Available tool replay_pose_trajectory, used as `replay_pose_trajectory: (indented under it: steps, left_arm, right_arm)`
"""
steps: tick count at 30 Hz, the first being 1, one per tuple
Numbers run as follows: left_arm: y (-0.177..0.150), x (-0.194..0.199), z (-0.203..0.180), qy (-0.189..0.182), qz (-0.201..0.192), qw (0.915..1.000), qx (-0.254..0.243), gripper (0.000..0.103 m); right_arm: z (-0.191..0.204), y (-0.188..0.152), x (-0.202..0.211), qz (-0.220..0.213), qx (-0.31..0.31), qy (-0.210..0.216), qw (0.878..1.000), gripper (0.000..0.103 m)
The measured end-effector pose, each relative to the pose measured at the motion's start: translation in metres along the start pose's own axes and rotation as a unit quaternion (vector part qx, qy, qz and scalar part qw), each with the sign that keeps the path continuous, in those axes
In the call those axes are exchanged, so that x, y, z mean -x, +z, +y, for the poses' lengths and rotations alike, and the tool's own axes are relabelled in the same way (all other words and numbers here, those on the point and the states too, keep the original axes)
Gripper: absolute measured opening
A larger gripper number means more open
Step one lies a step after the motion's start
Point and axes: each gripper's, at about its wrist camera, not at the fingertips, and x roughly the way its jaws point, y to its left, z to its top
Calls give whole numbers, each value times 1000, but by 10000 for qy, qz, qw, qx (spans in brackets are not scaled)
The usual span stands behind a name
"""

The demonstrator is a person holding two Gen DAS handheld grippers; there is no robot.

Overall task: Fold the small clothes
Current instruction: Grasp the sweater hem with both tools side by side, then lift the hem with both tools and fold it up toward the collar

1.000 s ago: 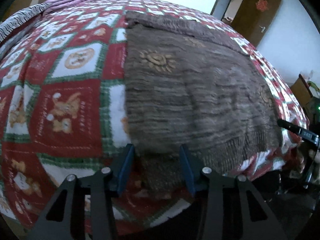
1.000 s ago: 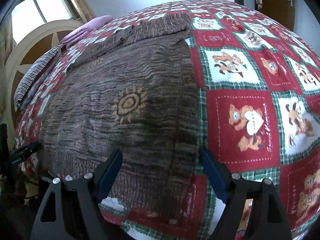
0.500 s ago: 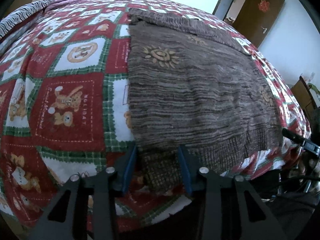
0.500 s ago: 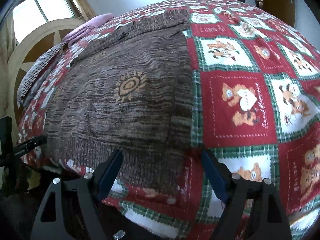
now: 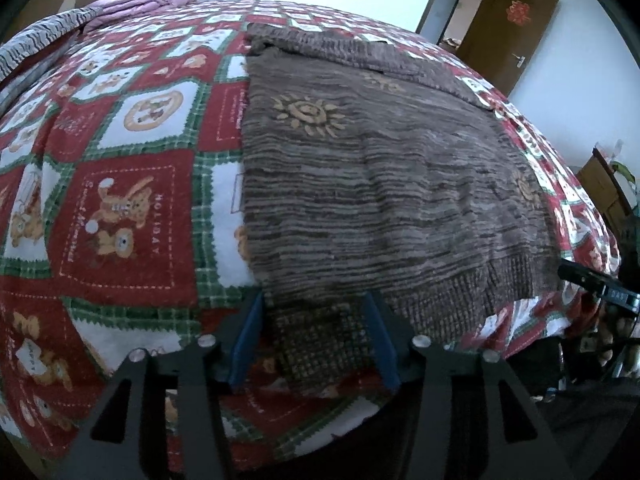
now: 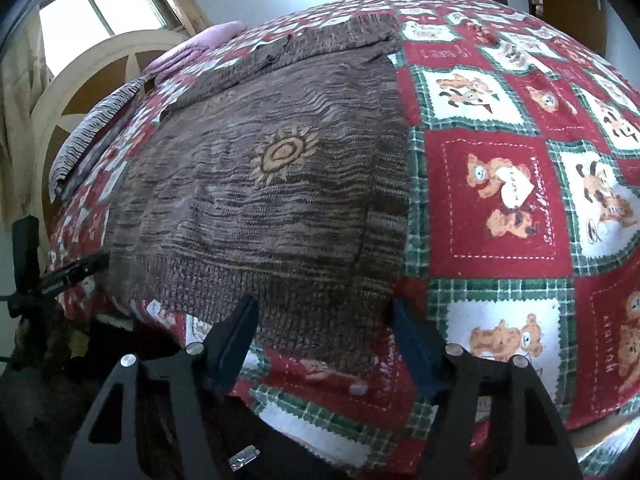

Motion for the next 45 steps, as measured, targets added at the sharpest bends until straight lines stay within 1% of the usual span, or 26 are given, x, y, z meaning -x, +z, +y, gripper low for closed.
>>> replay_pose_trajectory:
  steps: [1, 2, 3, 4, 5, 6, 8, 9, 12, 13, 15, 17, 19, 20, 22, 26, 28, 30, 32, 37, 43, 44, 45]
  left_arm:
    - [-1, 1, 0, 62, -53, 10000, -50, 30]
    - [-1, 3, 0, 123, -105, 9998, -124, 14]
    - [0, 4, 0, 64, -98, 9998, -144, 13]
    - [0, 5, 2, 18, -96, 9999, -105, 12]
    - [1, 6, 4, -39, -103, 9999, -71, 8]
    - [2, 7, 4, -41, -115, 9999, -91, 8]
    - [4, 14, 6, -14, -214, 9997, -109, 6]
    - [6, 19, 8, -71, -270, 9996, -67, 6]
    - [13, 43, 12, -330, -593, 9977, 28, 6]
    - [14, 55, 12, -426, -777, 9961, -12, 6]
    - [13, 67, 8, -519, -969, 9939, -114, 5]
    - [10, 69, 4, -591, -996, 9931, -155, 5]
    - [8, 62, 5, -555, -917, 9941, -155, 5]
    - [9, 59, 8, -547, -867, 9947, -97, 5]
    - [9, 58, 17, -650, -798, 9946, 134, 5]
    - [15, 66, 33, -834, -998, 9902, 501, 5]
    - [20, 67, 37, -853, -1045, 9892, 578, 5]
    - [28, 66, 38, -816, -1084, 9892, 552, 5]
    - [38, 66, 40, -812, -1173, 9883, 540, 5]
    - [69, 73, 42, -776, -1498, 9843, 517, 5]
    - [107, 75, 49, -743, -1734, 9800, 634, 5]
    - [115, 75, 50, -732, -1772, 9793, 649, 4]
    - [121, 75, 50, -690, -1807, 9789, 659, 0]
  right_arm:
    - [0, 0, 0, 16, -20, 22, 10000, 64]
    - [0, -1, -1, 52, -3, 37, 10000, 53]
    - [1, -1, -1, 86, 60, 8, 9999, 40]
    - [1, -2, -2, 111, 100, -26, 9999, 34]
    - [1, -2, -3, 135, 118, -25, 9998, 23]
    - [1, -3, -3, 140, 105, 9, 9998, 14]
    - [-1, -2, 2, 24, 76, 73, 9999, 8]
    - [-2, 0, 10, -134, 49, 154, 9998, 6]
    - [-2, 5, 41, -668, 58, 454, 9967, 5]
    - [-1, 6, 52, -817, 75, 566, 9950, 5]
    - [3, 4, 72, -1047, 176, 721, 9917, 5]
    - [4, 1, 81, -1102, 234, 876, 9898, 5]
    - [2, -3, 81, -1059, 167, 930, 9899, 5]
    - [-1, -4, 79, -1036, 124, 902, 9904, 5]
    - [-9, -7, 77, -998, -45, 1004, 9899, 5]
    - [-21, -4, 85, -1134, -322, 1204, 9857, 5]
    - [-28, 2, 88, -1226, -509, 1335, 9821, 5]
    - [-33, 11, 89, -1307, -658, 1402, 9792, 5]
    - [-34, 21, 90, -1378, -704, 1371, 9784, 5]
    - [-31, 56, 100, -1650, -614, 1125, 9779, 5]
    - [-22, 101, 107, -1872, -424, 1050, 9758, 5]
    - [-21, 109, 106, -1897, -419, 1056, 9752, 5]
    - [-20, 117, 106, -1936, -406, 1048, 9746, 5]
